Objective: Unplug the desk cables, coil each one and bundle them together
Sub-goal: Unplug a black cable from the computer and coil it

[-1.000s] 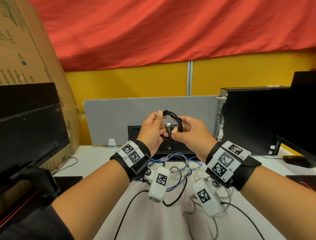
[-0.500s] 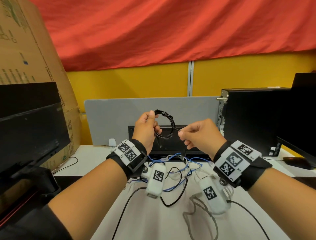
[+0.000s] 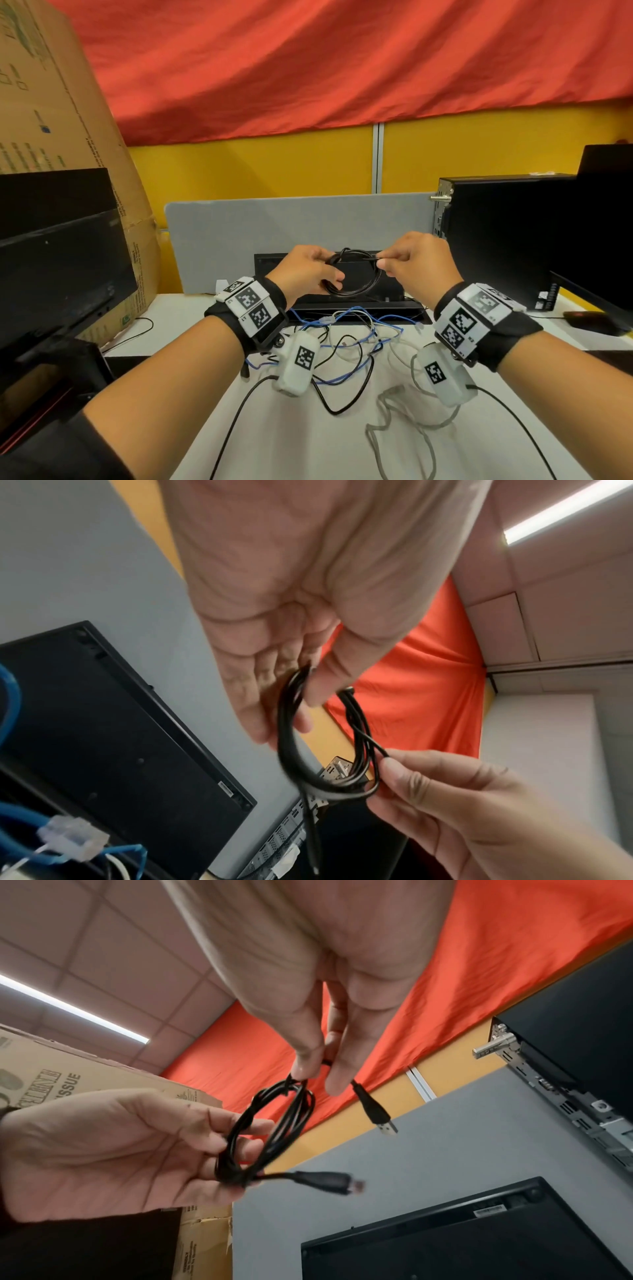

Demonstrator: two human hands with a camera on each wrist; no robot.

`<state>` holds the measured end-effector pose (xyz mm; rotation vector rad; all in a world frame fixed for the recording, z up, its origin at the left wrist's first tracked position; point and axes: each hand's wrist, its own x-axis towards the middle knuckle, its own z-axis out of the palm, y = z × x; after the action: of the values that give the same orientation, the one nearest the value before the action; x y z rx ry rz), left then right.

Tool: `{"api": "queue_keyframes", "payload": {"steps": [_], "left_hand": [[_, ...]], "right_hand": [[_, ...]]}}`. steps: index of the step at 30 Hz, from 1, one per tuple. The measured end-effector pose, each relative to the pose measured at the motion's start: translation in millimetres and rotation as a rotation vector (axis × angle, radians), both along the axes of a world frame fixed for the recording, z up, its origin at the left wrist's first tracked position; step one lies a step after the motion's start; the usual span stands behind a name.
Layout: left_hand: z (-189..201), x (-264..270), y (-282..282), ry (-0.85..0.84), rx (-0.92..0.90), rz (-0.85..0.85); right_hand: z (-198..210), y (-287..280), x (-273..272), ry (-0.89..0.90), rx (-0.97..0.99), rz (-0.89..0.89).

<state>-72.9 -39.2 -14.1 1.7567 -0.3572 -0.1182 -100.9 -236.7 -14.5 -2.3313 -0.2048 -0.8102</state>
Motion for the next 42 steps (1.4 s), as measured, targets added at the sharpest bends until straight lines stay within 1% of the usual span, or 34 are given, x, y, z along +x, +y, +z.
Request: {"api": "queue_keyframes", "payload": {"steps": [3, 6, 10, 13, 18, 25, 29, 31, 34, 36, 37, 39, 42], "left_hand": [[-0.6, -2.6, -5.4, -0.016, 0.036, -0.037], [-1.6, -6.4, -13.2, -0.06, 0.043, -0.081], [-2.5, -7.7, -22.5, -0.109, 0.069, -0.044], [-3.5, -7.5, -26.0, -0.15, 0.067, -0.023], [-5.6, -5.6, -26.4, -0.175, 0.037, -0.012], [-10.1, -4.9, -24.0, -0.118, -0.043, -0.039], [-11.2, -2.7, -20.7, -0.064, -0.145, -0.091], [-11.8, -1.0, -18.2, -0.058, -0.157, -0.104], [-12.2, 0.6, -13.9, -0.059, -0.138, -0.098], [-13.2, 0.4, -9.7, -0.068, -0.1, -0.091], [-14.0, 0.0, -7.2, -0.078, -0.066, -0.084], [-16.1, -1.1, -2.8, -0.097, -0.011, -0.073], [-18.0, -0.4, 1.8, -0.093, -0.005, -0.03]], "right_hand": [[0.3, 0.9, 0.4, 0.002, -0.063, 0.012], [0.5, 3.9, -0.5, -0.034, -0.093, 0.031], [1.8, 7.4, -2.1, -0.092, 0.0, 0.032], [-0.3, 10.2, -1.1, -0.071, 0.061, 0.017], [-9.9, 15.5, 1.7, 0.033, 0.295, 0.108], [-11.0, 19.4, 0.2, 0.193, 0.603, 0.241], [-3.1, 19.9, -5.7, 0.326, 0.905, 0.463], [1.1, 19.7, -9.2, 0.386, 1.043, 0.57], [3.1, 20.8, -9.8, 0.429, 1.123, 0.629], [3.7, 22.2, -9.0, 0.435, 1.12, 0.609], [3.8, 22.7, -8.8, 0.443, 1.08, 0.59], [3.7, 22.7, -8.9, 0.463, 0.916, 0.548], [1.4, 24.0, -7.8, 0.457, 0.671, 0.475]]}}
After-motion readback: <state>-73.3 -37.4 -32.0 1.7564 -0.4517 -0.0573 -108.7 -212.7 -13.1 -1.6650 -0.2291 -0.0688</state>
